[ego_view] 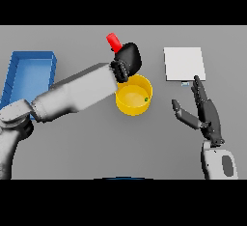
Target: Pick up the red beaker and tilt it to pour out 1 green nut into yellow bowl. Pick up the yellow bowl and place it on the metallic measuring scale.
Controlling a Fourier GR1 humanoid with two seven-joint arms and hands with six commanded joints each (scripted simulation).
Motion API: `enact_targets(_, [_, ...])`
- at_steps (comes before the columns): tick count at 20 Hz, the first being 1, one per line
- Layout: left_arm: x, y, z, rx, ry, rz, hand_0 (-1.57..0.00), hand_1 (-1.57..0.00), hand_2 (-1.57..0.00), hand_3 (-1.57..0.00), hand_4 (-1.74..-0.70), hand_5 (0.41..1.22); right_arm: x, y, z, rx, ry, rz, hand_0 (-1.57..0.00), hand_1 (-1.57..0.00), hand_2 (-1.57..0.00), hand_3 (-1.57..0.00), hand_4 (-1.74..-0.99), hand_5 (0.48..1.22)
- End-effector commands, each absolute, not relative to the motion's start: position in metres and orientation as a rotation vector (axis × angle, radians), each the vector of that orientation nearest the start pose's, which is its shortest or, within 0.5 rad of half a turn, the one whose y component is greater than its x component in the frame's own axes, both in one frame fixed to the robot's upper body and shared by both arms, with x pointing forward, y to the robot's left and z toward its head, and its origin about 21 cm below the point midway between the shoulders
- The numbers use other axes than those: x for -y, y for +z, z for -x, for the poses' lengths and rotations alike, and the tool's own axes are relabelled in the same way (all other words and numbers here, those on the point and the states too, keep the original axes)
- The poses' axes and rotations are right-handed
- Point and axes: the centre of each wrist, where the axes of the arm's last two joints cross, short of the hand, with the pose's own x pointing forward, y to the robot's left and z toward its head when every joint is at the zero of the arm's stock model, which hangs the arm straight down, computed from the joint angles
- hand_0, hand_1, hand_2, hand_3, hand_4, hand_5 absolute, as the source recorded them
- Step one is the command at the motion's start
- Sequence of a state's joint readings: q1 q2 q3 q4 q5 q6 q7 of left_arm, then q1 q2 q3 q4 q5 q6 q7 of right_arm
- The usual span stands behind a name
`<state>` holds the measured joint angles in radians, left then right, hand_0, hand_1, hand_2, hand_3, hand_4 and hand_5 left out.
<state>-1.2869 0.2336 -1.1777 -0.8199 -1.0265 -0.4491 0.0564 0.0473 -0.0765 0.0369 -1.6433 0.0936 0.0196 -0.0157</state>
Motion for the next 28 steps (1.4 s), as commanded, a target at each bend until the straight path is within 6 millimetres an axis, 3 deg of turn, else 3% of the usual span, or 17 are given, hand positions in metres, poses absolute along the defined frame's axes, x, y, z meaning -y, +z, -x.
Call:
enact_targets(1, [-0.009,0.121,-0.386,-0.888,2.77,1.412,-1.57,-1.57,-1.57,-1.56,-1.74,1.221,0.239,0.006,-0.237,1.607,0.163,0.094,0.0,0.0,0.0,0.0,-1.289,0.604])
enact_targets(8, [-0.001,0.12,-0.39,-0.698,2.712,1.425,-1.57,-1.57,-1.57,-1.57,-1.74,1.221,0.243,0.005,-0.237,1.63,0.175,0.117,0.0,0.0,0.0,0.0,-1.264,0.588])
enact_targets(13, [0.002,0.139,-0.393,-0.703,2.649,1.473,-1.57,-1.57,-1.57,-1.57,-1.74,1.221,0.243,0.006,-0.237,1.627,0.181,0.126,0.0,0.0,0.0,0.0,-1.233,0.585])
enact_targets(15, [0.0,0.163,-0.402,-0.758,2.613,1.539,-1.57,-1.57,-1.57,-1.57,-1.74,1.159,0.242,0.005,-0.238,1.631,0.188,0.121,0.0,0.0,0.0,0.0,-1.222,0.59])
enact_targets(16, [-0.002,0.173,-0.407,-0.767,2.581,1.586,-1.57,-1.57,-1.57,-1.57,-1.74,1.171,0.242,0.006,-0.238,1.645,0.181,0.109,0.0,0.0,0.0,0.0,-1.219,0.595])
enact_targets(18, [-0.007,0.195,-0.414,-0.858,2.533,1.63,-1.57,-1.27,-1.25,-1.57,-1.64,1.189,0.24,0.004,-0.237,1.648,0.187,0.099,0.0,0.0,0.0,0.0,-1.222,0.609])
enact_targets(20, [-0.012,0.234,-0.425,-0.901,2.427,1.779,-1.57,-1.38,-1.37,-1.21,-1.68,1.201,0.239,0.008,-0.238,1.66,0.182,0.075,0.0,0.0,0.0,0.0,-1.231,0.62])
enact_targets(22, [-0.02,0.276,-0.433,-0.956,2.371,1.887,-1.57,-1.45,-1.44,-1.34,-1.6,1.208,0.238,0.008,-0.236,1.658,0.187,0.075,0.0,0.0,0.0,0.0,-1.246,0.631])
enact_targets(24, [-0.042,0.32,-0.443,-1.065,2.356,2.081,-1.57,-1.49,-1.49,-1.42,-1.55,1.213,0.241,0.009,-0.238,1.653,0.189,0.086,0.0,0.0,0.0,0.0,-1.266,0.639])
enact_targets(25, [-0.042,0.324,-0.446,-1.114,2.368,2.104,-1.57,-1.51,-1.5,-1.45,-1.54,1.214,0.242,0.009,-0.241,1.653,0.194,0.079,0.0,0.0,0.0,0.0,-1.274,0.642])
enact_targets(26, [-0.063,0.342,-0.453,-1.259,2.434,2.143,-1.57,-1.52,-1.52,-1.48,-1.58,1.216,0.242,0.008,-0.239,1.651,0.204,0.078,0.0,0.0,0.0,0.0,-1.281,0.644])
enact_targets(27, [-0.096,0.354,-0.463,-1.444,2.476,2.283,-1.57,-1.53,-1.53,-1.45,-1.61,1.217,0.244,0.006,-0.238,1.649,0.209,0.086,0.0,0.0,0.0,0.0,-1.292,0.645])
enact_targets(28, [-0.12,0.359,-0.468,-1.63,2.494,2.339,-1.57,-1.54,-1.54,-1.44,-1.64,1.218,0.243,0.007,-0.239,1.658,0.218,0.088,0.0,0.0,0.0,0.0,-1.299,0.649])
